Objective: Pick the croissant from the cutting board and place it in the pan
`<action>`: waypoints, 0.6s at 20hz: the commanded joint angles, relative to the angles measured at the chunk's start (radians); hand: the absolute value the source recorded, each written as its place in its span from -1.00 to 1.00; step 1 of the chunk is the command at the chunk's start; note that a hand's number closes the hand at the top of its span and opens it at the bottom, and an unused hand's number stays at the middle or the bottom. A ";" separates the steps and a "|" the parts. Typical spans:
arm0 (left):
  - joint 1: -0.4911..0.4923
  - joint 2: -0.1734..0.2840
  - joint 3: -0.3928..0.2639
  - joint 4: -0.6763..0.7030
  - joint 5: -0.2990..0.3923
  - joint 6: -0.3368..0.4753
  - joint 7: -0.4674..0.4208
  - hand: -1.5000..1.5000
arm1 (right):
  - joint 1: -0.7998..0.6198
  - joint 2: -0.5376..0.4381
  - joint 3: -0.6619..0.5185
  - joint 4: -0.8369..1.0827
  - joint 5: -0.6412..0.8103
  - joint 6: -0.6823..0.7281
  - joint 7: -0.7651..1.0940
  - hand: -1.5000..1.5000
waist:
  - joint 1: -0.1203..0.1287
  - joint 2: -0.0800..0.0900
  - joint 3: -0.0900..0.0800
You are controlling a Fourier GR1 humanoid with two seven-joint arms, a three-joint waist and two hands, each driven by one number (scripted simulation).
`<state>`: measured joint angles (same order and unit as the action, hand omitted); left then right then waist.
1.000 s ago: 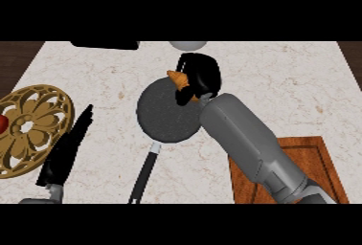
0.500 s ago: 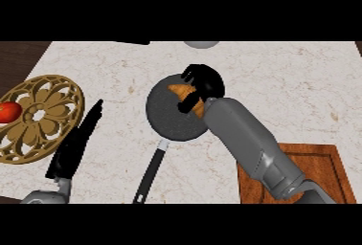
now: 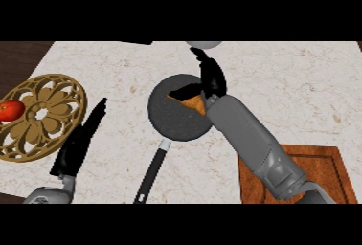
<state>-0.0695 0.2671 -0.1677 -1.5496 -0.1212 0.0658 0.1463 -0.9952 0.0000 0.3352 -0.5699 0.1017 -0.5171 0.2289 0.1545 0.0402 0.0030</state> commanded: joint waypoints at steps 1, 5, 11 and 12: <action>-0.014 0.013 0.017 -0.029 0.012 -0.009 0.027 0.00 | -0.009 0.000 -0.049 0.001 -0.086 -0.146 -0.098 -1.00 | -0.009 -0.006 0.000; 0.007 -0.001 0.019 -0.003 -0.012 0.024 0.010 0.00 | -0.004 0.000 -0.098 0.022 -0.158 -0.281 -0.162 -1.00 | -0.041 -0.011 -0.001; 0.100 0.024 0.068 -0.006 0.016 0.014 -0.045 0.00 | 0.047 -0.008 -0.239 0.063 -0.227 -0.275 -0.337 -1.00 | -0.111 -0.028 -0.002; 0.119 0.035 0.076 -0.056 0.028 0.008 -0.017 0.00 | 0.074 -0.042 -0.261 0.065 -0.241 -0.230 -0.397 -1.00 | -0.108 -0.028 -0.001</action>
<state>-0.0053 0.2795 -0.1202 -1.5479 -0.1174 0.0846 0.1190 -0.9743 -0.0106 0.1504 -0.5128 -0.0954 -0.7758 -0.0358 0.0733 0.0207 0.0015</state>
